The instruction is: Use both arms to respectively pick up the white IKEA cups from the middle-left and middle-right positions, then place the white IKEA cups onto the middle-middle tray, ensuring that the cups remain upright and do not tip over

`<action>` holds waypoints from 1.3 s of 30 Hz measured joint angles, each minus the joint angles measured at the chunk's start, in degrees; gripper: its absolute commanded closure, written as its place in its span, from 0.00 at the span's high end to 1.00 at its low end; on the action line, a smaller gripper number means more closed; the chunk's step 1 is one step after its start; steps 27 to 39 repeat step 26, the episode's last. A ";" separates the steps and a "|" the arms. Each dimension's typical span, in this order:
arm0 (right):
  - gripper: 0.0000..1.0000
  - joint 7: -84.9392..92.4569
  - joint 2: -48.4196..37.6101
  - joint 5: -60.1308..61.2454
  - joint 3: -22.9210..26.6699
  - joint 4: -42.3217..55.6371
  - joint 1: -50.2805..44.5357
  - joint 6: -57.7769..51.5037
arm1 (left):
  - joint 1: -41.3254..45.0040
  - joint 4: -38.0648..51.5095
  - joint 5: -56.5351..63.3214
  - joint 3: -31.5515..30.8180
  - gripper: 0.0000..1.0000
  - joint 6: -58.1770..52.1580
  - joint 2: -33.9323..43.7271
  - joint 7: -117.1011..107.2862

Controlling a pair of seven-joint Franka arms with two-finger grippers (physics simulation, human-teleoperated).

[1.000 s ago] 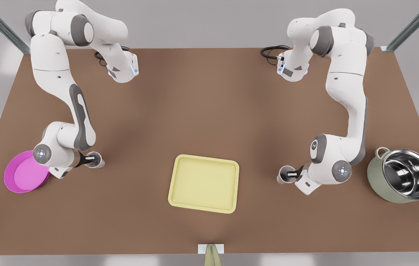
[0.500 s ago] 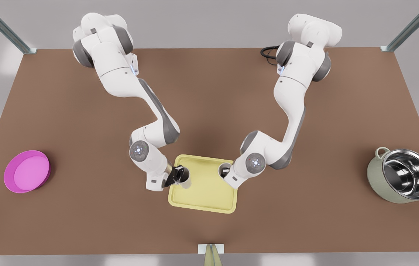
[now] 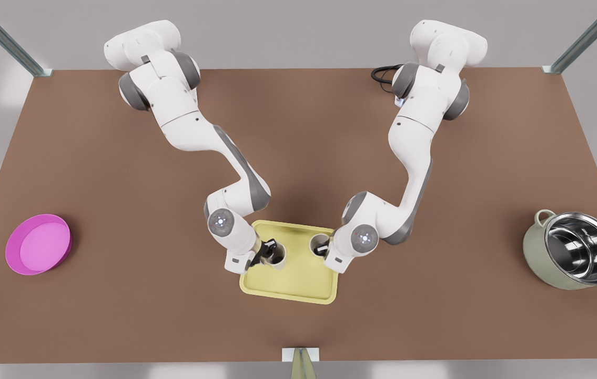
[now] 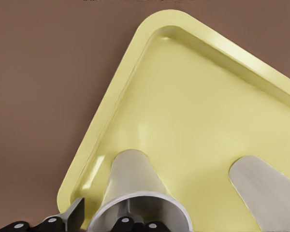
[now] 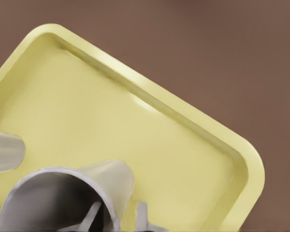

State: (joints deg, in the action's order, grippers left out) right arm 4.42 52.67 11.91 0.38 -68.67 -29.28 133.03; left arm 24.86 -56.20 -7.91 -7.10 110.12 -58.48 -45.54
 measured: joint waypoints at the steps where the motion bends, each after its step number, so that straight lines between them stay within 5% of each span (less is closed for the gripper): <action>1: 1.00 -1.48 0.03 -1.11 0.01 -0.01 0.00 0.05 | -0.08 -0.01 -0.22 0.01 1.00 0.15 0.05 -0.33; 10: 1.00 -5.41 -0.51 0.56 0.11 0.01 0.62 0.35 | -2.17 -0.16 0.37 -0.09 1.00 -6.09 6.10 -3.07; 13: 1.00 -5.33 -7.06 1.34 0.14 -3.35 1.28 -1.37 | -3.27 -0.05 1.10 0.14 1.00 -11.74 10.68 -3.59; 18: 1.00 -5.28 -17.24 -4.46 4.72 -2.73 9.63 -27.27 | -13.98 0.08 7.46 0.26 1.00 -26.99 22.86 0.99; 21: 1.00 -4.45 -29.50 -10.45 10.95 2.33 11.82 -40.23 | -16.40 -10.70 11.91 0.85 1.00 -31.70 35.74 6.91; 23: 1.00 -3.81 -35.52 -13.00 9.19 0.14 17.04 -45.75 | -16.42 -14.69 13.46 1.19 1.00 -33.40 40.33 10.82; 39: 1.00 -2.98 -40.37 -16.07 6.63 -4.34 21.61 -50.11 | -16.71 -15.57 13.78 1.10 1.00 -35.34 40.33 15.98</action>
